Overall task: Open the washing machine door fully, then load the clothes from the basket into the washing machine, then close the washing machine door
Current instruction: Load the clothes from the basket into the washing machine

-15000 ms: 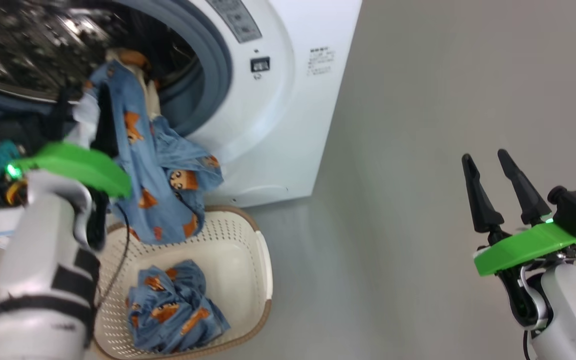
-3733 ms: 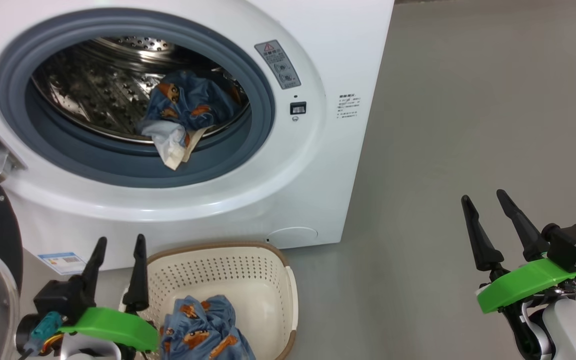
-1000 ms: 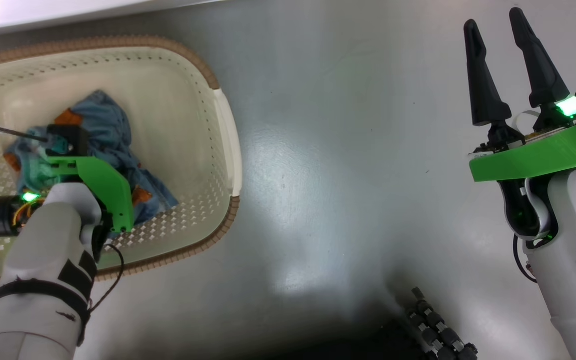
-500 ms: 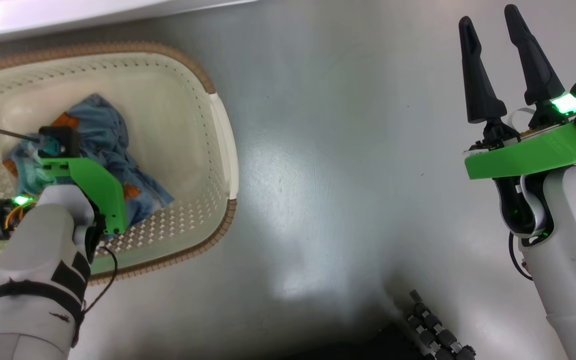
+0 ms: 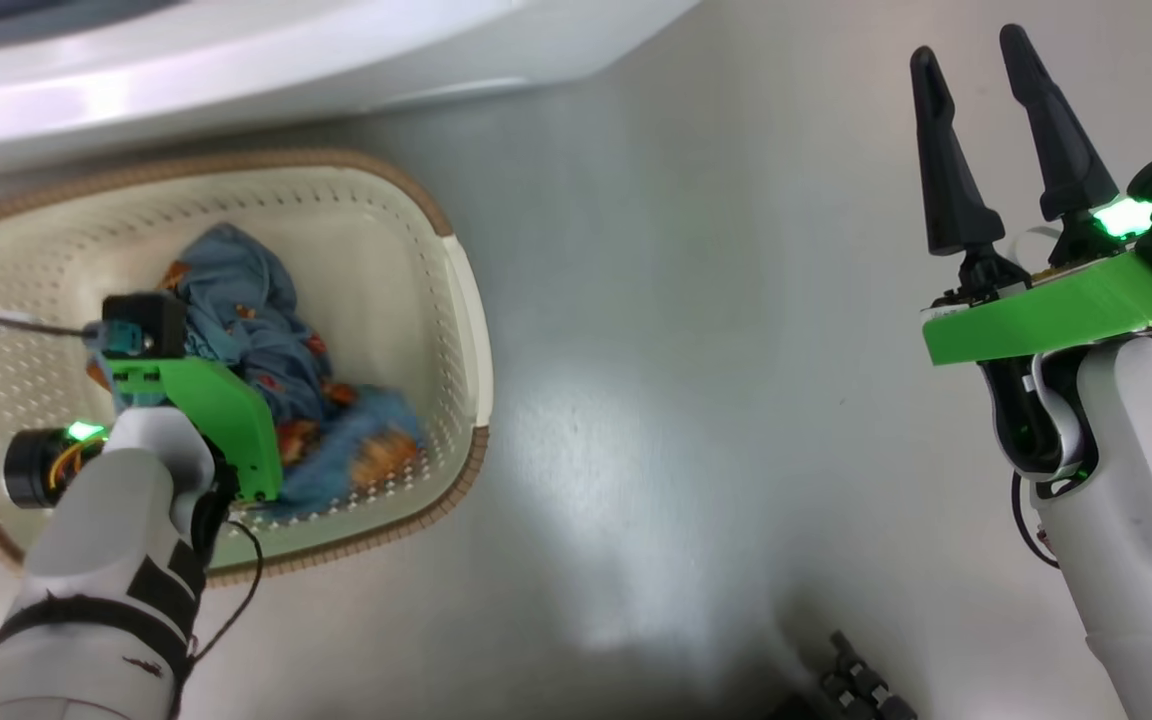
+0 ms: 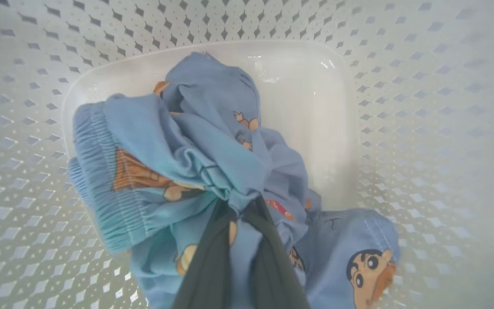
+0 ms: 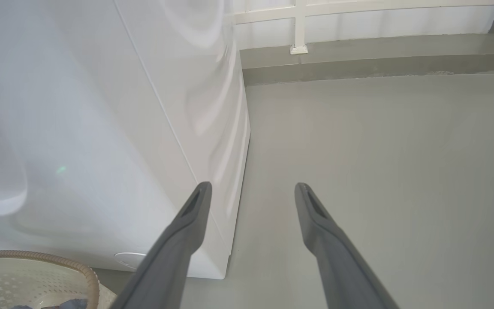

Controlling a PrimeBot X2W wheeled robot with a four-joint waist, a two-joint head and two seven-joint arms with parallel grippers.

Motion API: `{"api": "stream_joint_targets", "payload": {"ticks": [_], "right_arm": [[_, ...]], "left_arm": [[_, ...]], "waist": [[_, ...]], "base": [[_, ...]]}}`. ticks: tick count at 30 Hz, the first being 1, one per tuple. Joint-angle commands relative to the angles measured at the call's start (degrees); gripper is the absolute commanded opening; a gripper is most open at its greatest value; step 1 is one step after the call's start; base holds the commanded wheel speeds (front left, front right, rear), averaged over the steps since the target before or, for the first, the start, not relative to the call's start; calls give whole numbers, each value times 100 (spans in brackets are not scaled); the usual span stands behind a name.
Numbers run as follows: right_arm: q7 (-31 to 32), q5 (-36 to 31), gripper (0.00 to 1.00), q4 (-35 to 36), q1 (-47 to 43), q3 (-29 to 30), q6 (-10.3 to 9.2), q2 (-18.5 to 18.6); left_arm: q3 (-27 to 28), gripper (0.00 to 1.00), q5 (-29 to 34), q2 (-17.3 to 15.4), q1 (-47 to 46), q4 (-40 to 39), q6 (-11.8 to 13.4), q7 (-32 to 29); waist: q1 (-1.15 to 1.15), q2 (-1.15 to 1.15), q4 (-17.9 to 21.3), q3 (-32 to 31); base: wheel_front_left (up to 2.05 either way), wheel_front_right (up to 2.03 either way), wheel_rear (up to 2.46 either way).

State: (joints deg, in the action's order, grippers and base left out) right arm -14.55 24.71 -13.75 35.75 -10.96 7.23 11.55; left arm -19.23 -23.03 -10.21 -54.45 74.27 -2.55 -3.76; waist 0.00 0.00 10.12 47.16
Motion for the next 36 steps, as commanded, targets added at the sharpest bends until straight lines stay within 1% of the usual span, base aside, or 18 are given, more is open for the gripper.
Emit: {"api": "stream_joint_targets", "payload": {"ticks": [1, 4, 10, 12, 19, 22, 28, 36], "right_arm": [[-45, 36, 100, 81, -314, -82, 25, 4], [-45, 53, 100, 35, -384, -94, 25, -23], [-45, 88, 100, -81, -565, -86, 25, -37], [-45, 103, 100, -151, -701, -60, 25, -25], [-45, 141, 100, -299, -1019, -54, 25, -17], [-45, 144, 100, -331, -1105, -69, 25, -13], [-45, 161, 100, -420, -1366, -48, 25, 31], [-45, 177, 100, -510, -1664, -60, 25, 133]], "left_arm": [[103, 0, -78, -147, 252, -32, -38, 123], [129, 0, -158, -95, 366, -33, -157, 368], [132, 0, -258, -57, 664, -32, -304, 833], [174, 0, -374, 18, 818, -33, -379, 1035], [159, 0, -578, 138, 1191, -82, -476, 1389], [150, 0, -650, 176, 1298, -135, -485, 1469], [-12, 0, -914, 306, 1644, -593, -491, 1658], [-234, 0, -1249, 211, 2019, -1334, -492, 1813]], "waist": [[0, 0, -74, -296], [0, 0, -104, -564], [0, 0, -154, -1153], [0, 0, -193, -1478], [0, 0, -256, -2210], [0, 0, -273, -2397], [0, 0, -375, -2872], [0, 0, -529, -3456]], "base": [[0, 0, 0], [0, 0, 0], [0, 0, 0], [0, 0, 0], [0, 0, 0], [0, 0, 0], [0, 0, 0], [0, 0, 0]]}}
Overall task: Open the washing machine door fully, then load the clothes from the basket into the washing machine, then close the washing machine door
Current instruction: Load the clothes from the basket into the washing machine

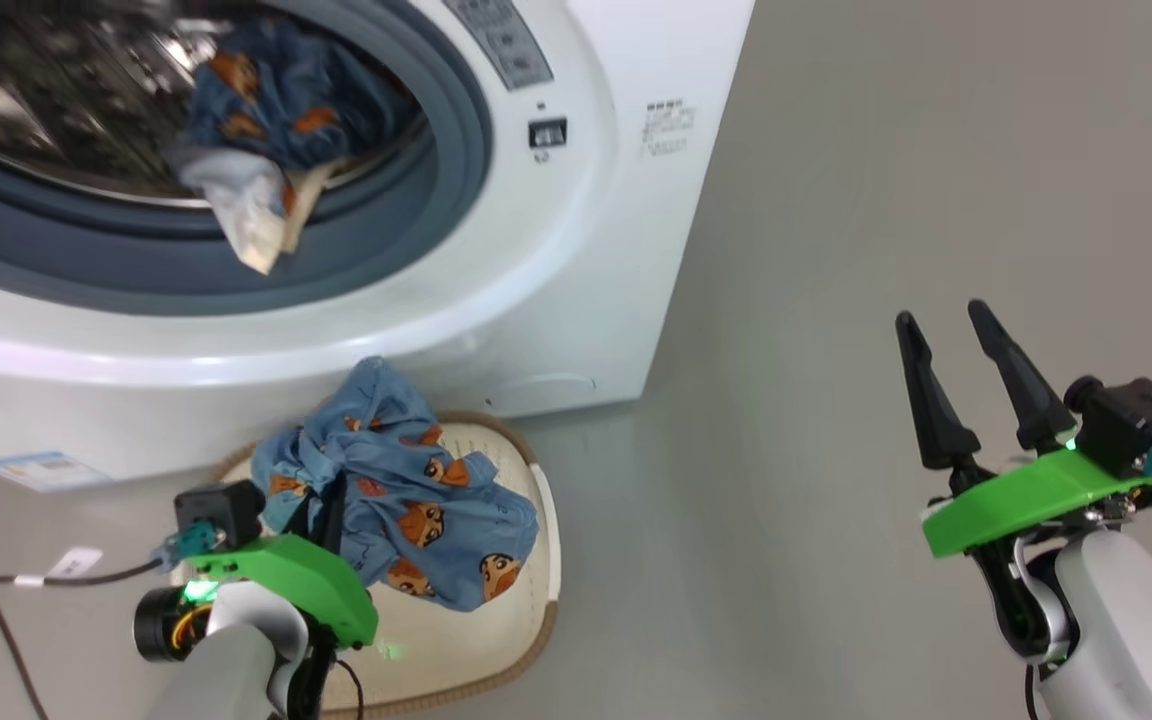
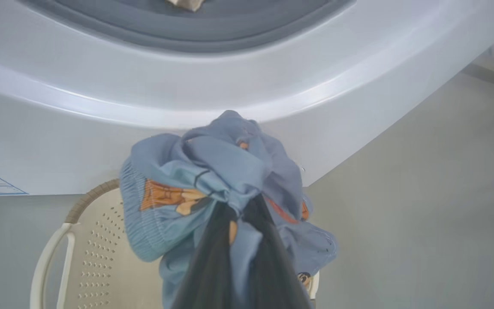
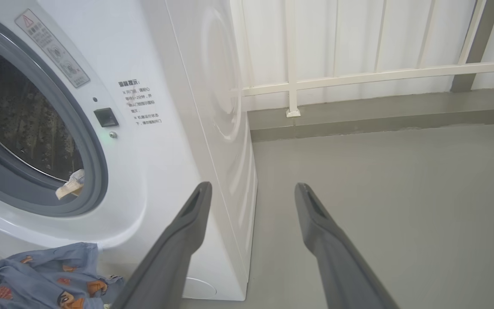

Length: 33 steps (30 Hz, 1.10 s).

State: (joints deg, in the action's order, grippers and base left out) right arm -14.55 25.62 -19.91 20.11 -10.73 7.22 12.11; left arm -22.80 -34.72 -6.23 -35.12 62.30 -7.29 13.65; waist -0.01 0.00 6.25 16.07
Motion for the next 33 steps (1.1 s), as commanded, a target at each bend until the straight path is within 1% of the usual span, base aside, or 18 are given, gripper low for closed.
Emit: {"api": "stream_joint_targets", "payload": {"ticks": [1, 7, 11, 19, 25, 26, 33], "right_arm": [[-45, 91, 100, 101, -130, -94, 26, 84], [-45, 121, 100, 45, -367, -89, 26, 110], [-45, 140, 100, 12, -532, -79, 26, 151], [-45, 155, 100, -1, -743, -61, 26, 212], [-45, 170, 100, 2, -833, -58, 26, 234], [-45, 170, 100, 5, -847, -60, 26, 236], [-45, 174, 100, 32, -832, -73, 26, 279]], "left_arm": [[128, 0, -133, -213, 135, -261, -19, 88], [253, 0, -212, -401, 463, -1085, -19, 130], [427, 0, -120, -460, 754, -1781, 80, 133], [579, 0, -61, -547, 1373, -3062, 415, 127], [600, 0, -84, -618, 1795, -3887, 683, -24], [597, 0, -75, -652, 1887, -4097, 763, -91], [627, 0, -44, -761, 2020, -4531, 977, -235]], "waist": [[1, 0, -148, -410], [1, 0, -192, -803], [1, 0, -235, -1029], [1, 0, -268, -1344], [1, 0, -271, -1466], [1, 0, -272, -1480], [1, 0, -265, -1441]], "base": [[0, 0, 0], [0, 0, 0], [0, 0, 0], [0, 0, 0], [0, 0, 0], [0, 0, 0], [0, 0, 0]]}}
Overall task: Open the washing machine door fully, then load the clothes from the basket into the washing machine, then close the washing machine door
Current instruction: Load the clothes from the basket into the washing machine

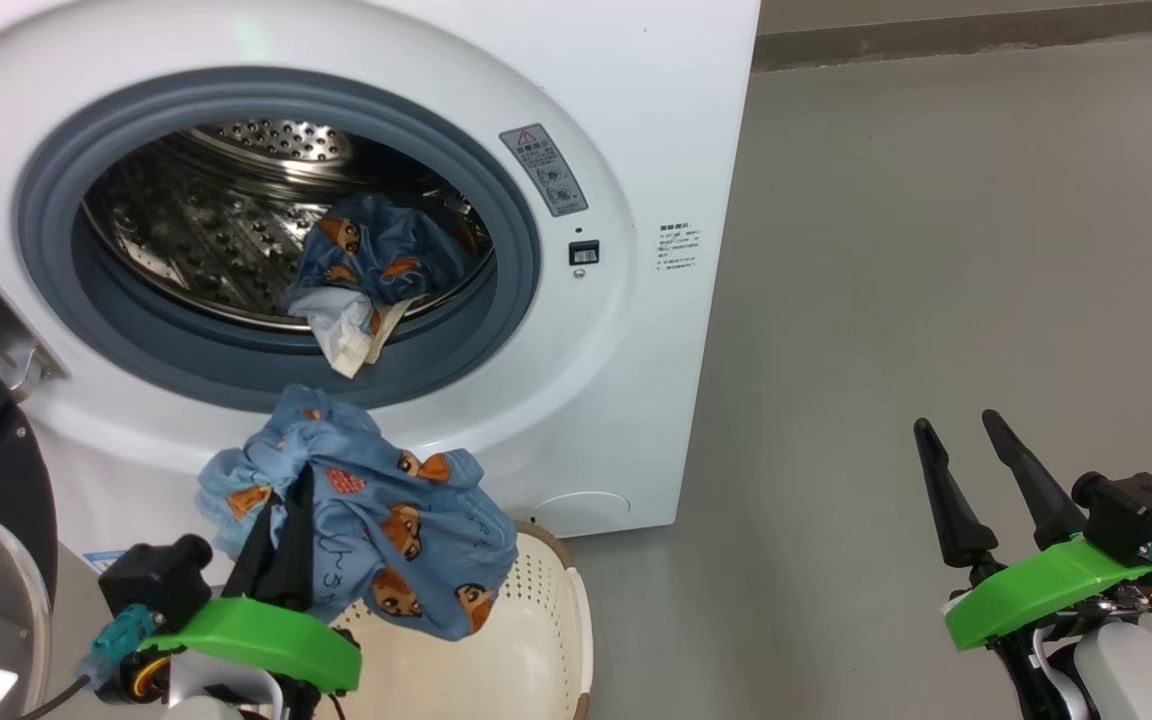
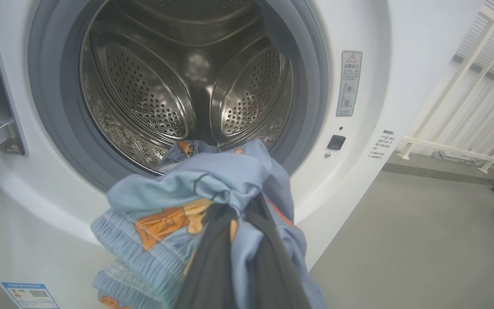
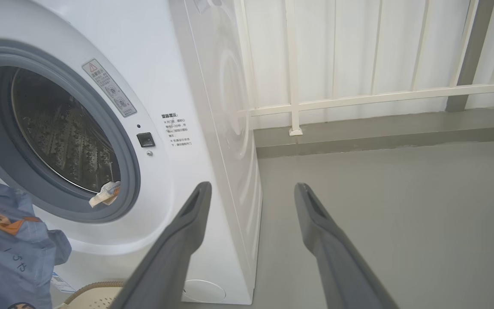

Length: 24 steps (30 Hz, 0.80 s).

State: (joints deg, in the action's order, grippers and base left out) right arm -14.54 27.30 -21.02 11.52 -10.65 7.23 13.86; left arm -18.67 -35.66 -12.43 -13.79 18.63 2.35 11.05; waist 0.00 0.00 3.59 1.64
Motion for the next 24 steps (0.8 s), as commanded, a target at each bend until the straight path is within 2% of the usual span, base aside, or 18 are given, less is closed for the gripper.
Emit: {"api": "stream_joint_targets", "payload": {"ticks": [1, 6, 13, 19, 24], "right_arm": [[-46, 6, 100, 143, 27, -81, 25, 104], [-46, -9, 100, 150, 65, -93, 25, 126], [-46, -14, 100, 178, 179, -171, 25, 113], [-46, -13, 100, 211, 286, -150, 25, 111], [-46, -29, 100, 289, 444, -133, 25, 93]], "left_arm": [[214, 0, 49, -141, -113, -164, 13, 25], [211, 0, 45, -168, -146, -353, 106, -68], [257, 0, 89, -193, -700, -268, 166, -121], [364, 0, 97, -309, -1422, 87, 116, -160], [475, 0, 104, -467, -2189, 742, 38, -196]], "waist": [[0, 0, 1, 2], [0, 0, 3, 42], [0, 0, 78, 262], [0, 0, 247, 686], [0, 0, 427, 1214]], "base": [[0, 0, 0], [0, 0, 0], [0, 0, 0], [0, 0, 0], [0, 0, 0]]}}
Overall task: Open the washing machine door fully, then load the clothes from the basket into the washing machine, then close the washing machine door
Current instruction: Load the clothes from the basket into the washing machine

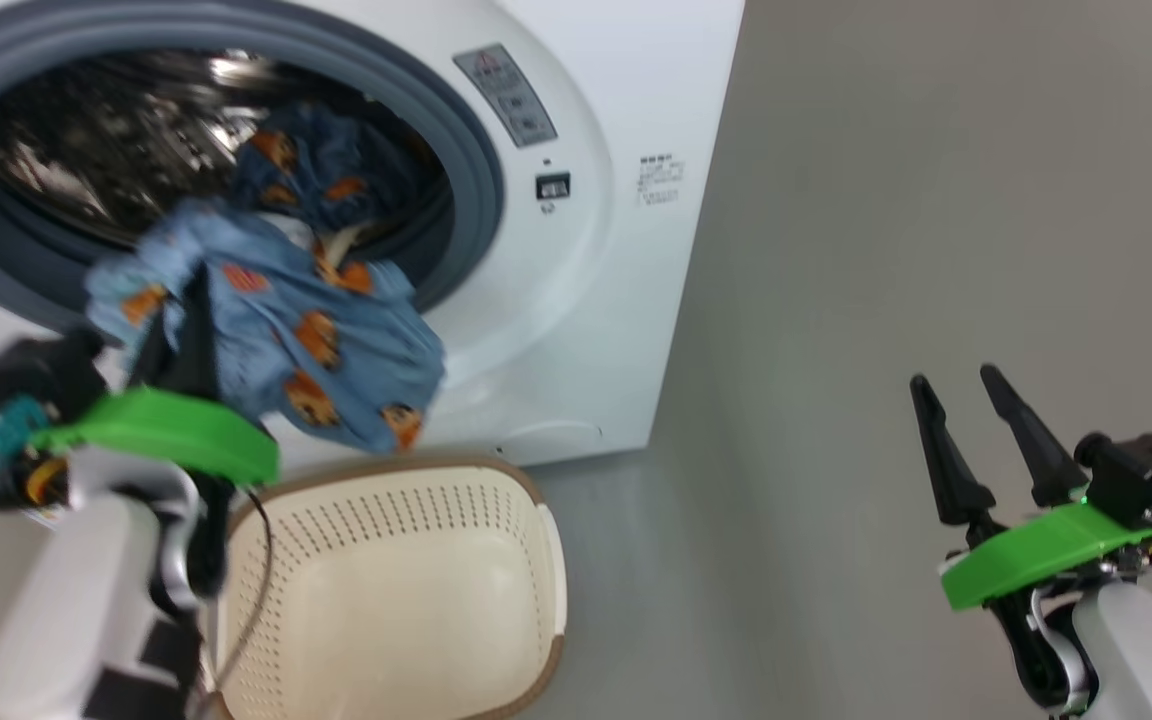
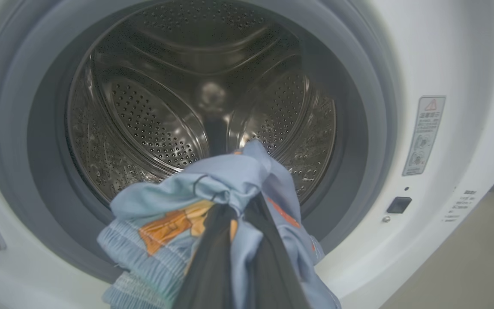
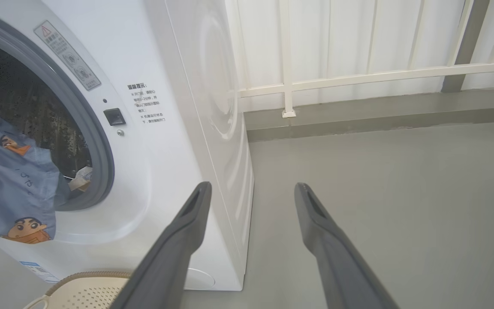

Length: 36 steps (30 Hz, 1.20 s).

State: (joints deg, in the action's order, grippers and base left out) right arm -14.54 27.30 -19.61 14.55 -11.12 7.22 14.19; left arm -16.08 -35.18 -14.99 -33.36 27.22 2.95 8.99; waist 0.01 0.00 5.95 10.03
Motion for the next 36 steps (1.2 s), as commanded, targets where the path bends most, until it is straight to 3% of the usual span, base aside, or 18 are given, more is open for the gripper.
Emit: {"api": "stream_joint_targets", "payload": {"ticks": [1, 14, 25, 32, 36], "right_arm": [[-46, -31, 100, 164, 183, -90, 26, 56], [-46, -85, 100, 401, 698, -51, 26, -88], [-46, -131, 100, 527, 924, -73, 26, -293], [-46, -156, 100, 556, 988, -58, 26, -429], [-46, -168, 100, 586, 1010, -33, 26, -474]], "left_arm": [[234, 0, 62, -237, -398, 49, -37, 12], [189, 0, 206, -402, -2580, 2346, -383, 133], [4, 0, 452, -514, -4172, 3407, -519, 274], [-96, 0, 804, -684, -4943, 3321, -473, 585], [334, 0, 1065, -783, -4963, 2213, -217, 597]], "waist": [[-1, 0, 231, 496], [-1, 0, 700, 1958], [-1, 0, 988, 2844], [-1, 0, 1211, 3155], [-1, 0, 1254, 3262]], "base": [[0, 0, 0], [0, 0, 0], [0, 0, 0], [0, 0, 0], [0, 0, 0]]}}
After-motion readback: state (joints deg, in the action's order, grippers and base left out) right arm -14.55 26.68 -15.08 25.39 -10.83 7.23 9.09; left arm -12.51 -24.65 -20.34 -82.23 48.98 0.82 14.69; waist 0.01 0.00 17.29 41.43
